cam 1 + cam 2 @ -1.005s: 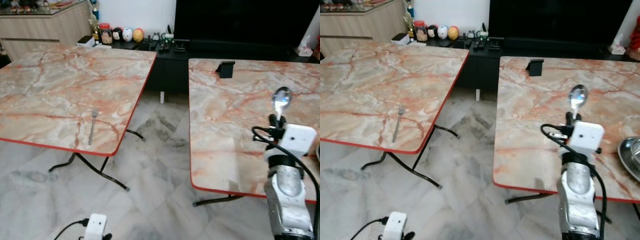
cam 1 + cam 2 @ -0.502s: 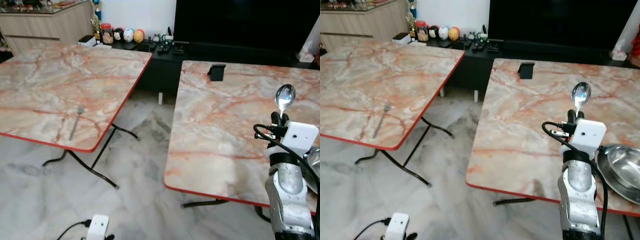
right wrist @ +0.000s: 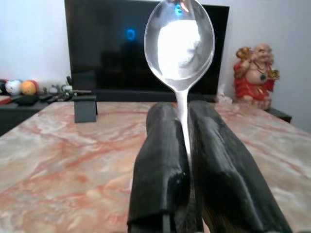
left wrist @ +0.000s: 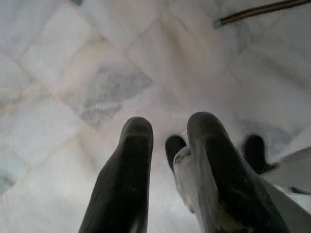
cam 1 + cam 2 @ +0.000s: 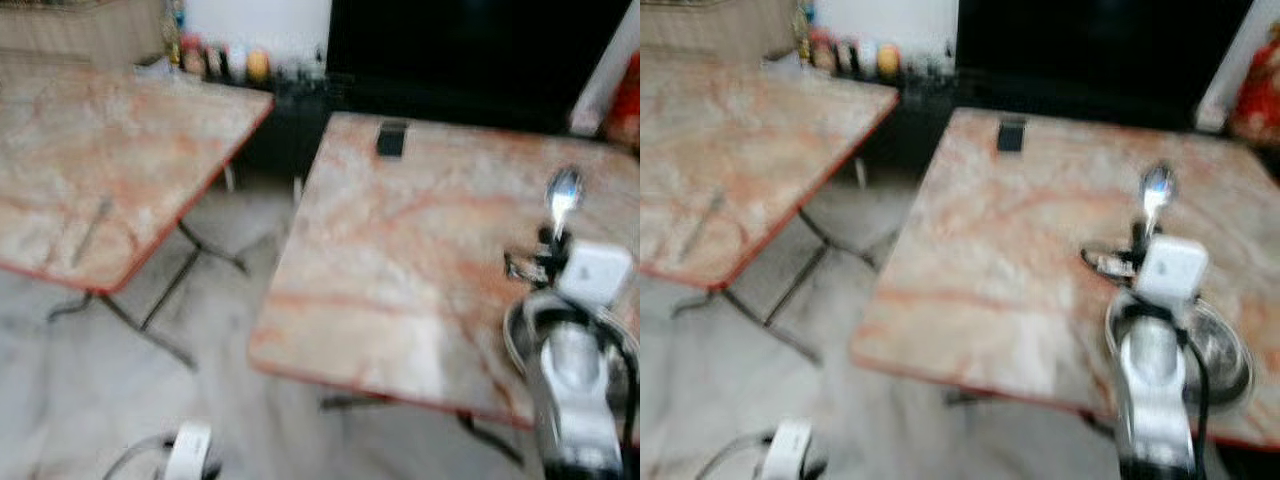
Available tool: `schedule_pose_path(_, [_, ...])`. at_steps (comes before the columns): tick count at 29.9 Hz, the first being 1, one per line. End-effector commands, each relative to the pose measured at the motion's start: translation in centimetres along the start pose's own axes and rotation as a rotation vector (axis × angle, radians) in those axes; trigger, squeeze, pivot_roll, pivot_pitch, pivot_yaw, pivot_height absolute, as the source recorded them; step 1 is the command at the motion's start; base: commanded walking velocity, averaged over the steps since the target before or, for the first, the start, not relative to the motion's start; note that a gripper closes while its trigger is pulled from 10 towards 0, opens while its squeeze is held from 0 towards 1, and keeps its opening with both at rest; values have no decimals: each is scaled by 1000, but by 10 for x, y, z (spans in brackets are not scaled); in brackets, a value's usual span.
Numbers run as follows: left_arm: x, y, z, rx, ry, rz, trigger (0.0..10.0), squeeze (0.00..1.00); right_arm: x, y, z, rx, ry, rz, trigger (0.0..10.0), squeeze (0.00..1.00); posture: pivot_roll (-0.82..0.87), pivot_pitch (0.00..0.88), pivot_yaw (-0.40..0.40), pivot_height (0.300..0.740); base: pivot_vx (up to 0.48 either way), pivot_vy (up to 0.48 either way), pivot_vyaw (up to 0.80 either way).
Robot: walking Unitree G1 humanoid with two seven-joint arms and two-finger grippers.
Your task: Setting the table
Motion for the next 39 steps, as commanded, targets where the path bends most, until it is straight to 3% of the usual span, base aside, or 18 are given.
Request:
schedule_pose_path(1, [-1, -1, 5, -18, -6, -10, 10000, 0, 0, -1, 8, -27, 11, -8, 10000, 0, -10, 0, -25, 740, 0, -274, -769])
schedule_pose_path(8, [-1, -1, 4, -13, -7, -12, 10000, 0, -1, 0, 6, -17, 8, -15, 10000, 0, -7, 0, -26, 740, 0, -272, -711])
schedule_pose_path(14, [-1, 0, 3, -11, -10, -11, 10000, 0, 2, -1, 4, -10, 12, -1, 10000, 0, -9, 0, -21, 740, 0, 0, 0])
schedule_pose_path(27, [3, -2, 5, -17, -18, -8, 10000, 0, 12, -12, 29, -35, 73, -43, 10000, 0, -15, 0, -12, 740, 0, 0, 0])
schedule_pose_path(32, [3, -2, 5, -18, -17, -11, 10000, 0, 4, -22, 49, -23, 176, -194, 10000, 0, -20, 0, -9, 740, 0, 0, 0])
schedule_pose_path(39, [1, -2, 5, -22, -15, -18, 10000, 0, -22, -21, 53, 87, 164, -410, 10000, 0, -23, 0, -10, 740, 0, 0, 0])
Point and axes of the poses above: a point about 5 cm out from each wrist's last joint towards the gripper, its own y axis pointing back from the gripper into the wrist, its own x axis along the axis of the wrist's last joint, z = x × y, the point moved 1 cm from there along -y, pointing out of the wrist towards the gripper, and after that the axes turned 2 degrees about y, right-handed, at the moved point
